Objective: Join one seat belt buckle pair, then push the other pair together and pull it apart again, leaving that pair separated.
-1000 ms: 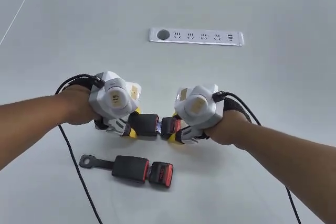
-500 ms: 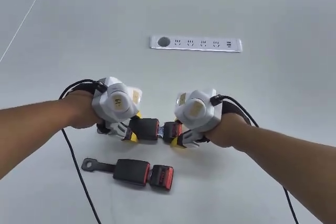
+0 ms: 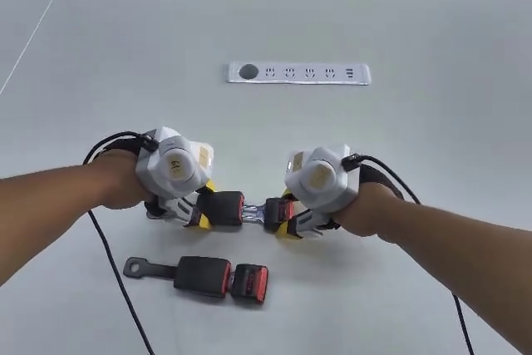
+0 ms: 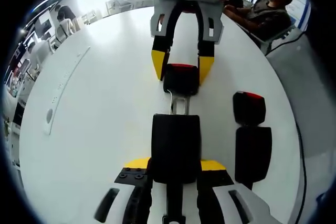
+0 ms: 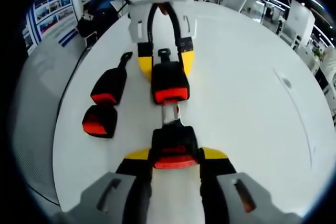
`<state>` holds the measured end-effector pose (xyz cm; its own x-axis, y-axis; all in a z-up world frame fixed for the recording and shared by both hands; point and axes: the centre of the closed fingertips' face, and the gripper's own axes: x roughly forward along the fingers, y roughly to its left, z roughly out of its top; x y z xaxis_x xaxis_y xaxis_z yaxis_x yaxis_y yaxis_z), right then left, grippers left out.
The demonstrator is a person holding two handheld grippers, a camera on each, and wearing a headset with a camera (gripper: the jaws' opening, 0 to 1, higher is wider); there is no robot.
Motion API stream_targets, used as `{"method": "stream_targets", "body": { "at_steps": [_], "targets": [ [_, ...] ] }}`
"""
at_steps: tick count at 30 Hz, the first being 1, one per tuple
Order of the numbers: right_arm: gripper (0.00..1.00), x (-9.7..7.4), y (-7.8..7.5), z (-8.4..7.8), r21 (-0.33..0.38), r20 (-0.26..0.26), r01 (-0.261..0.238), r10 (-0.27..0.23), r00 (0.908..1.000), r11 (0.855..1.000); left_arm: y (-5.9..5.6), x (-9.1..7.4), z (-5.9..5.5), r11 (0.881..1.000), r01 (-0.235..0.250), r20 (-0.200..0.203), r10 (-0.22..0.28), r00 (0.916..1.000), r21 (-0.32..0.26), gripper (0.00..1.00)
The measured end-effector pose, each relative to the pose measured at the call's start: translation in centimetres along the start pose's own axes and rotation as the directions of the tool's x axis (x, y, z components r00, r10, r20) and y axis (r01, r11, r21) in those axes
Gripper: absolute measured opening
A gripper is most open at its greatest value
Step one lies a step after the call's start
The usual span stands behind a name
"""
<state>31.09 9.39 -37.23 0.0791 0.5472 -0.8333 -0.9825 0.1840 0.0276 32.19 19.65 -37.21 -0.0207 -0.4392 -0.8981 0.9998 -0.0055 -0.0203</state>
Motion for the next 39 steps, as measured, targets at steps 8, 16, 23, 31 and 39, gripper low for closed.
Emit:
{"method": "stream_targets", "body": {
  "at_steps": [8, 16, 23, 31, 39],
  "targets": [
    [0.35, -1.7, -0.1, -2.8, 0.020, 0.008, 0.017, -0.017, 0.9998, 1.000, 0.0, 0.0, 0.0, 1.000, 0.000, -0.011, 0.000, 0.9999, 0.001, 0.33],
    [0.35, -3.6, 0.0, -5.1, 0.064, 0.016, 0.039, -0.040, 0.9991, 0.997, 0.1, 0.2, -0.1, 1.000, 0.003, -0.015, -0.003, 0.9999, 0.004, 0.33],
    [0.35, -4.6, -0.2, -6.7, 0.076, 0.028, 0.051, -0.053, 0.9982, 0.996, 0.1, 0.2, 0.0, 1.000, 0.003, -0.023, -0.003, 0.9997, 0.006, 0.33],
    [0.35, -5.4, -0.5, -8.5, 0.076, 0.013, 0.054, -0.055, 0.9984, 0.996, 0.1, 0.2, 0.0, 1.000, 0.004, -0.028, -0.004, 0.9996, 0.007, 0.33],
    [0.36, -6.3, -0.3, -9.8, 0.092, 0.015, 0.064, -0.066, 0.9977, 0.994, 0.2, 0.3, -0.1, 1.000, 0.002, -0.033, -0.002, 0.9994, 0.006, 0.33]
  ]
}}
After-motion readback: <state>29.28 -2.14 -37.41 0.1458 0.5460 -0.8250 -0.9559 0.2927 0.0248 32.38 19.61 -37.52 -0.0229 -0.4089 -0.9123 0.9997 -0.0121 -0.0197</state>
